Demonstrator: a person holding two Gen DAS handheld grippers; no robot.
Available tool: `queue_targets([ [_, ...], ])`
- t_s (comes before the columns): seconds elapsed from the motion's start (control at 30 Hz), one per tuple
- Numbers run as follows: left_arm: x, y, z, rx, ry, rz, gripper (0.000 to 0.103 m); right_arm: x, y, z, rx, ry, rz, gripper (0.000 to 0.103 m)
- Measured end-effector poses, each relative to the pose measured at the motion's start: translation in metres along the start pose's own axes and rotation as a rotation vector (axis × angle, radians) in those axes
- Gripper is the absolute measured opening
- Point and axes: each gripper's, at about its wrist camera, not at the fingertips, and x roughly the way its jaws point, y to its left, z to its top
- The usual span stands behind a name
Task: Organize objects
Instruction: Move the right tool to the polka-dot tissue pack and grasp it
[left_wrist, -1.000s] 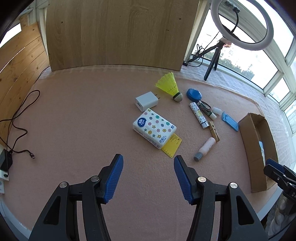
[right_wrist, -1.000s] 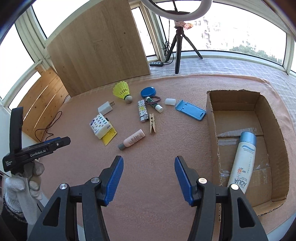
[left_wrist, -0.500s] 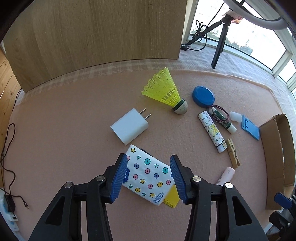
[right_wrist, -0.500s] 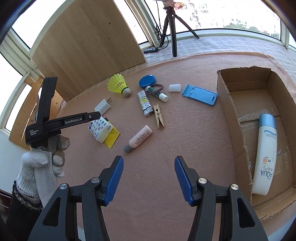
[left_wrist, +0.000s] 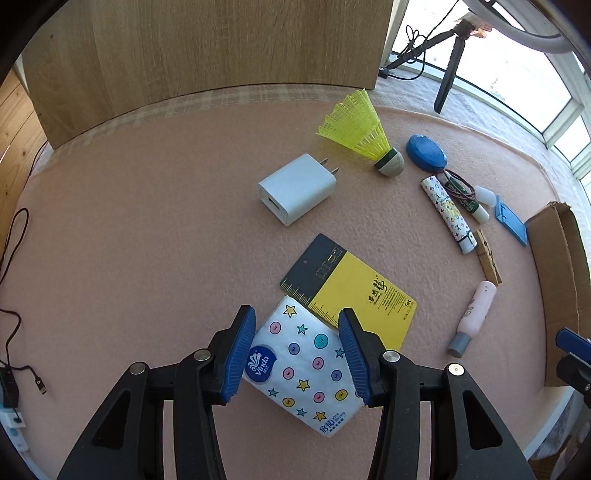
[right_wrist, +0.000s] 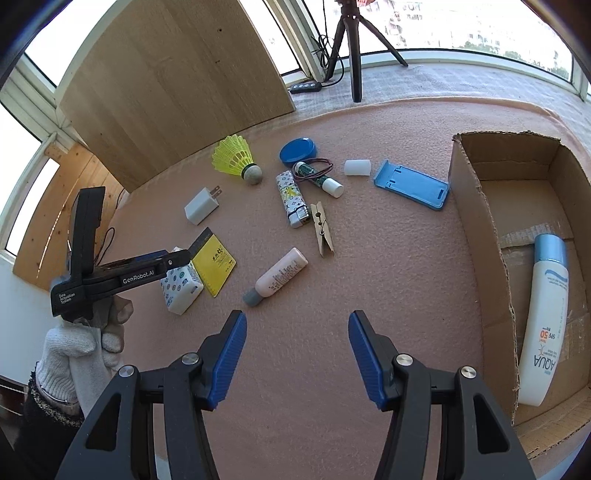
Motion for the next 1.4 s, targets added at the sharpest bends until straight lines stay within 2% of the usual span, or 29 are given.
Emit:
queue_targets([
  [0.13,-0.008,0.009,-0.031,-0.057,0.002,-0.070,0.051,0.011,0.014,0.002,-0.035,0.024,0.012,0.053],
  [0.3,-0.018,0.004,-0.063,-0.023,-0.011,-0.075,0.051,0.021,0.028,0.003,-0.069,0.045,0.026,0.054],
  [0.47,-0.034,0.004,-0.077,-0.015,-0.055,-0.055,0.051,0.028,0.042,0.002,-0.098,0.060,0.037,0.054],
  [0.6,-0.059,0.015,-0.089,-0.063,-0.097,-0.033,0.051,0.032,0.056,0.002,-0.131,0.072,0.055,0.054],
  [0.77,-0.068,0.029,-0.108,-0.104,-0.061,-0.063,0.052,0.044,0.082,0.000,-0.207,0.105,0.082,0.054],
  [0.87,-0.064,0.029,-0.120,-0.117,-0.033,-0.087,0.061,0.057,0.099,-0.003,-0.253,0.145,0.105,0.054],
  [0.93,-0.062,0.027,-0.124,-0.122,-0.032,-0.099,0.074,0.066,0.107,-0.005,-0.269,0.172,0.112,0.055],
  [1.1,-0.055,0.020,-0.127,-0.118,-0.020,-0.129,0.081,0.087,0.125,-0.012,-0.312,0.253,0.143,0.056],
  [1.4,-0.040,0.020,-0.126,-0.166,-0.013,-0.202,0.081,0.111,0.139,-0.017,-0.330,0.325,0.142,0.056],
])
